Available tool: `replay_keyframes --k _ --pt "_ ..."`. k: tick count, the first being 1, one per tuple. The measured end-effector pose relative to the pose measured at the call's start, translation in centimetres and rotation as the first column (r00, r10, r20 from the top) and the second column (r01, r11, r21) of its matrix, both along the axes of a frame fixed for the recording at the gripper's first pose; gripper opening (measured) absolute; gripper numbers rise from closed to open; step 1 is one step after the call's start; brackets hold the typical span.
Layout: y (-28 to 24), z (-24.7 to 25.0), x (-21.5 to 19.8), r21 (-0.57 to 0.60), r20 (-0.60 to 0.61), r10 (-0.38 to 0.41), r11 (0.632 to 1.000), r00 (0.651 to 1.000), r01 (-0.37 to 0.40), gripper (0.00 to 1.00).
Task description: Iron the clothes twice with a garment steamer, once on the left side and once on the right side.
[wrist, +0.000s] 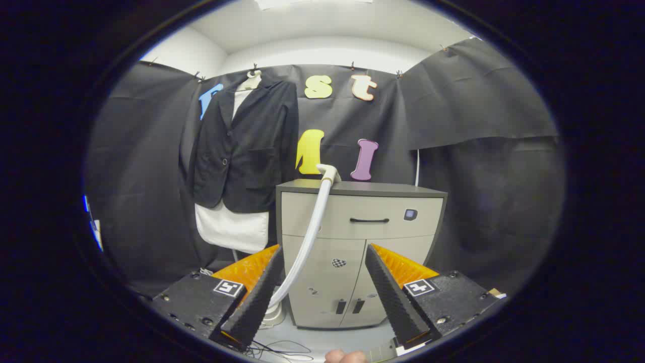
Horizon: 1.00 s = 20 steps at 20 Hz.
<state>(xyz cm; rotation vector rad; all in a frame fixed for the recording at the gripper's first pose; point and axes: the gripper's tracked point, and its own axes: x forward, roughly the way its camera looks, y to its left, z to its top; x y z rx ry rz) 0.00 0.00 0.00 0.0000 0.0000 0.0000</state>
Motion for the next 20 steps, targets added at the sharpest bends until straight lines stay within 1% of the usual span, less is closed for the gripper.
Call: replay_keyframes --k 5,10,16,20 --pt "-1.3 -0.6 0.0 0.017 -0.009 -0.023 1.000 1.000 0.023 1.00" --pt "-1.9 -1.3 -0.3 0.012 -0.025 -0.015 1.000 1.000 0.015 1.00" --pt "-2.5 -0.1 0.3 0.011 -0.001 -0.014 1.000 1.000 0.014 1.00" --pt "-2.0 -0.2 1.2 0.009 -0.038 -0.004 1.000 0.999 0.005 1.00"
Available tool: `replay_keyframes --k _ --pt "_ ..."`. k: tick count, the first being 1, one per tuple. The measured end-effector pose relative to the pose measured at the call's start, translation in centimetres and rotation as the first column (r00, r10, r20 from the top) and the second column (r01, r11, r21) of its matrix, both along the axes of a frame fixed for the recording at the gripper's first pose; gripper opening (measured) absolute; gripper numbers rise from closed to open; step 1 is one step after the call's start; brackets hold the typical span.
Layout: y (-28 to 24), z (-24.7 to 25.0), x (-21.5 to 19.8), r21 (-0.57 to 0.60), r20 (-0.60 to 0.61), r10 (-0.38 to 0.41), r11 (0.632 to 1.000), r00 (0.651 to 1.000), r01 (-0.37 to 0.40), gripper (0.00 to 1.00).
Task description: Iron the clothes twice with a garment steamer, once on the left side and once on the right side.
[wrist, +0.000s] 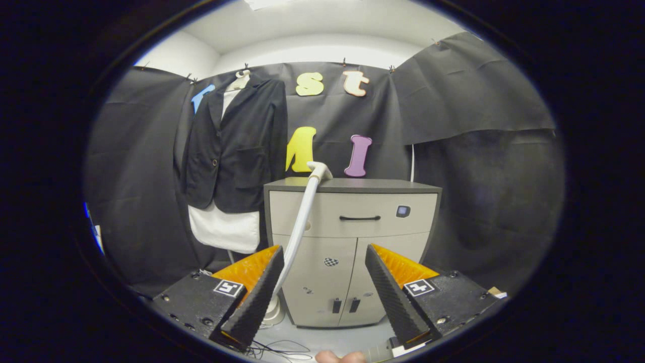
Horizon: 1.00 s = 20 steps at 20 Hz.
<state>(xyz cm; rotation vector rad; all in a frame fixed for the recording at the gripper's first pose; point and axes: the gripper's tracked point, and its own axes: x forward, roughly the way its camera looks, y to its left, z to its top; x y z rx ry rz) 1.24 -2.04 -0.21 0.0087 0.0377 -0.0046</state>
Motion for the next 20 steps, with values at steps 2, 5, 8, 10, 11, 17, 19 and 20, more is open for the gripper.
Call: replay_keyframes --k 2,5,8,10,11,17,19,20 --pt "0.2 0.5 0.5 0.008 -0.007 -0.015 1.000 1.000 0.016 1.00" --pt "0.8 1.5 1.1 0.027 -0.013 -0.052 0.998 0.999 0.052 1.00" --pt "1.9 2.7 1.4 0.029 -0.033 -0.070 0.997 0.997 0.071 1.00" --pt "2.7 3.4 1.5 0.035 -0.060 -0.078 0.996 0.995 0.080 1.00" --pt "3.1 3.8 1.8 0.040 -0.067 -0.086 0.995 0.994 0.089 1.00" --pt "5.2 7.7 3.7 0.054 -0.072 -0.143 0.988 0.987 0.147 1.00" --pt "5.8 8.9 4.6 0.037 -0.076 -0.146 0.988 0.986 0.149 1.00" --pt "6.1 9.4 5.1 0.034 -0.077 -0.139 0.989 0.987 0.142 1.00"
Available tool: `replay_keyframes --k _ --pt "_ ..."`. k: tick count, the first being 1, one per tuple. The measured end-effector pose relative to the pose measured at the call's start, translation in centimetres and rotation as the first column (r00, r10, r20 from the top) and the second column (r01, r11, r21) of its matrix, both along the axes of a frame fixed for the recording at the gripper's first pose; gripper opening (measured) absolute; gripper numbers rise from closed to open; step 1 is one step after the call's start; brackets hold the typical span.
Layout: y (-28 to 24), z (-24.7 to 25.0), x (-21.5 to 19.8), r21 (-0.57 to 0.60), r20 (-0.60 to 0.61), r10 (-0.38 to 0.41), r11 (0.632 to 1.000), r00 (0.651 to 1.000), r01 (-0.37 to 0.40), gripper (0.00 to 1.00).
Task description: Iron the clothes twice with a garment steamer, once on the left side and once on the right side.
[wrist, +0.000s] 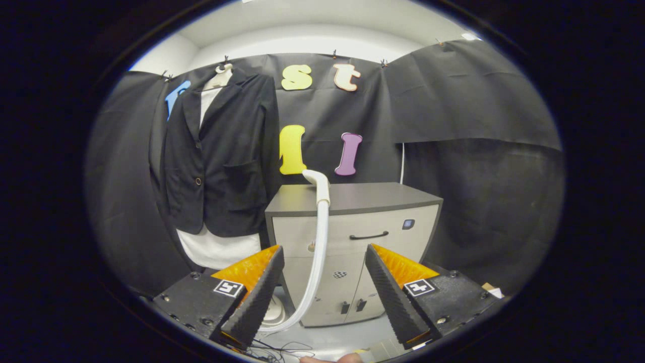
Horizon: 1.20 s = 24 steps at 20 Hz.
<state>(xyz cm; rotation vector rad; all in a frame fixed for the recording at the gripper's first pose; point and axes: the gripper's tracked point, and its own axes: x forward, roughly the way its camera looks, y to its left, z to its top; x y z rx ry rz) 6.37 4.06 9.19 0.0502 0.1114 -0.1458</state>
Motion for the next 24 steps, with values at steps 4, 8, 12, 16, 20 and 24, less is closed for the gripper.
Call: replay_keyframes --k 4,8,12,16,20,24 --pt "0.4 0.9 3.4 0.002 -0.035 0.033 0.999 0.999 -0.033 1.00" --pt "-0.1 1.9 8.1 0.006 -0.086 0.080 0.997 0.993 -0.080 1.00" --pt "-1.1 4.0 13.7 0.020 -0.135 0.132 0.991 0.982 -0.131 1.00" --pt "-3.3 4.7 19.6 0.047 -0.245 0.125 0.992 0.961 -0.117 1.00" --pt "-4.6 3.1 23.6 0.089 -0.382 0.150 0.988 0.912 -0.125 1.00" --pt "-5.8 2.7 26.6 0.092 -0.460 0.142 0.989 0.877 -0.113 0.97"
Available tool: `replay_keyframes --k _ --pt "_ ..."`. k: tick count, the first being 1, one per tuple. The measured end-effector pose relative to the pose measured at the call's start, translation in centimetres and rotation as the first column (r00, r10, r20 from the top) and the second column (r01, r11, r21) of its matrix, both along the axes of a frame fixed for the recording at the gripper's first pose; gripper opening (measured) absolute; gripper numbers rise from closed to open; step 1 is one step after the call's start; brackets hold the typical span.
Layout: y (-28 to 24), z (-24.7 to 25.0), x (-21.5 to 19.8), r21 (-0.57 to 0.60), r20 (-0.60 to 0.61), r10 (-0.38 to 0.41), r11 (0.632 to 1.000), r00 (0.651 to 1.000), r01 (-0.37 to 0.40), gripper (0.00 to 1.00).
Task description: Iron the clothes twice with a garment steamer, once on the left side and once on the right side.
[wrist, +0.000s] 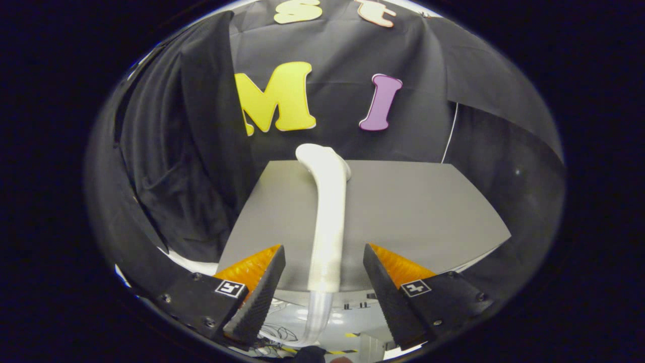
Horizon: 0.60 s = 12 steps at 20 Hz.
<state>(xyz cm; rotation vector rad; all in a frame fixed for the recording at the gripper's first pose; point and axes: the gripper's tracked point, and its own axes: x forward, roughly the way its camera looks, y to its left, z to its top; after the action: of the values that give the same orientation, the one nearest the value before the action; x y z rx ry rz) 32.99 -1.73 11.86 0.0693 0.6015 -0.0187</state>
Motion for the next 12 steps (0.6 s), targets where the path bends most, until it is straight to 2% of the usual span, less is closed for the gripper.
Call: replay_keyframes --k 4,12 --pt "-0.8 -0.7 2.2 -0.025 -0.083 0.001 1.000 0.997 -0.003 0.92" --pt "-0.3 -1.9 1.8 0.005 -0.153 0.011 1.000 0.988 -0.010 0.55"
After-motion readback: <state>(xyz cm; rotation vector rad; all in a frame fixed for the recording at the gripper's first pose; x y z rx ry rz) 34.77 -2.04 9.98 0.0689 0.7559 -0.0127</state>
